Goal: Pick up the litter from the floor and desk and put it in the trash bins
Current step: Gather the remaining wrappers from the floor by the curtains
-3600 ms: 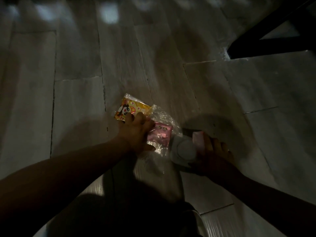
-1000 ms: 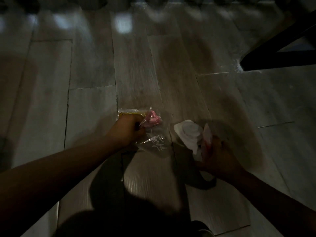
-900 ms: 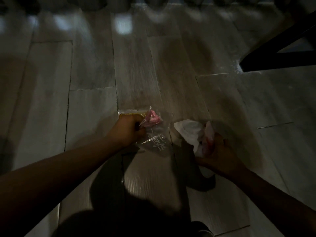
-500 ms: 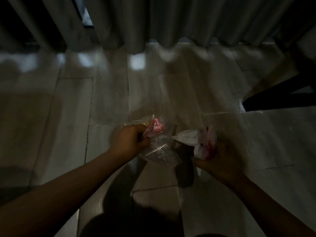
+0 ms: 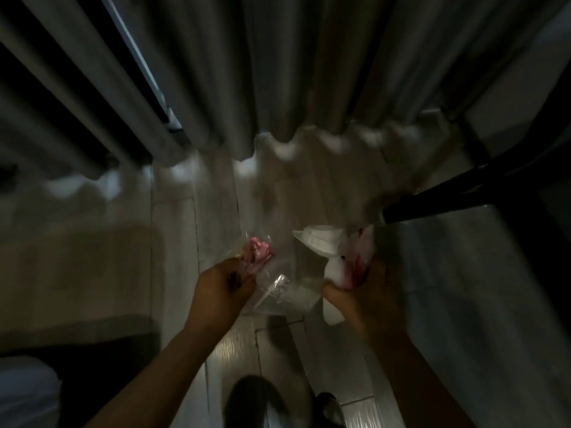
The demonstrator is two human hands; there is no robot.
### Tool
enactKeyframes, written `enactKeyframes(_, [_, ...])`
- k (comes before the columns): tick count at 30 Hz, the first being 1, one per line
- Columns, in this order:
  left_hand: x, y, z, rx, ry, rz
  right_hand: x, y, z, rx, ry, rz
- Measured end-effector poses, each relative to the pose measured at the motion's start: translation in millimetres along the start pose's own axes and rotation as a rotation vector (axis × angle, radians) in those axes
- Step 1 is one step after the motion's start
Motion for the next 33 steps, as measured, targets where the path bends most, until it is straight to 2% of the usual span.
enactKeyframes(4, [113.0,37.1,-48.4,-0.009,-0.074,0.107,-80.7,42.0,-103.1,0.054,-0.056,0.006])
enactKeyframes(7, [206.9,60.9,-88.2,0.058,-0.035,0.154,-143.8,73.3,-191.6,0.095,-0.134,-0.036])
enactKeyframes(11, [312.1,94.5,-138.3,0.133,0.043,0.239,-212.3,125.6,-293.3,0.215,-0.220,-0.113])
enactKeyframes(15, [398.1,136.6,-173.9,0.192,0.117,0.449,-256.8,186.2,-367.4,0.432,-0.301,-0.163])
enactKeyframes(19, [455.5,176.8,-207.0,0.180,0.179,0.640,-282.7,263.5,-412.8,0.663,-0.406,-0.244])
enactKeyframes(23, [494.9,219.8,-239.7,0.130,0.223,0.816,-293.7,343.1,-440.7,0.829,-0.429,-0.233])
enactKeyframes(27, [523.7,272.0,-245.5,0.004,0.314,0.893,-287.1,431.4,-459.6,1.010,-0.415,-0.180])
enactKeyframes(33, [573.4,387.0,-212.9,-0.226,0.409,1.072,-256.0,582.3,-490.3,1.320,-0.345,-0.100])
Point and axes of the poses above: each hand's wrist, its own y-axis away from the middle knuckle, its own z-axis out of the palm, x = y × z, the point moved 4 cm from there along -y, towards the middle knuckle, and after that the axes turned 3 degrees about -z, right-handed, at the moved point
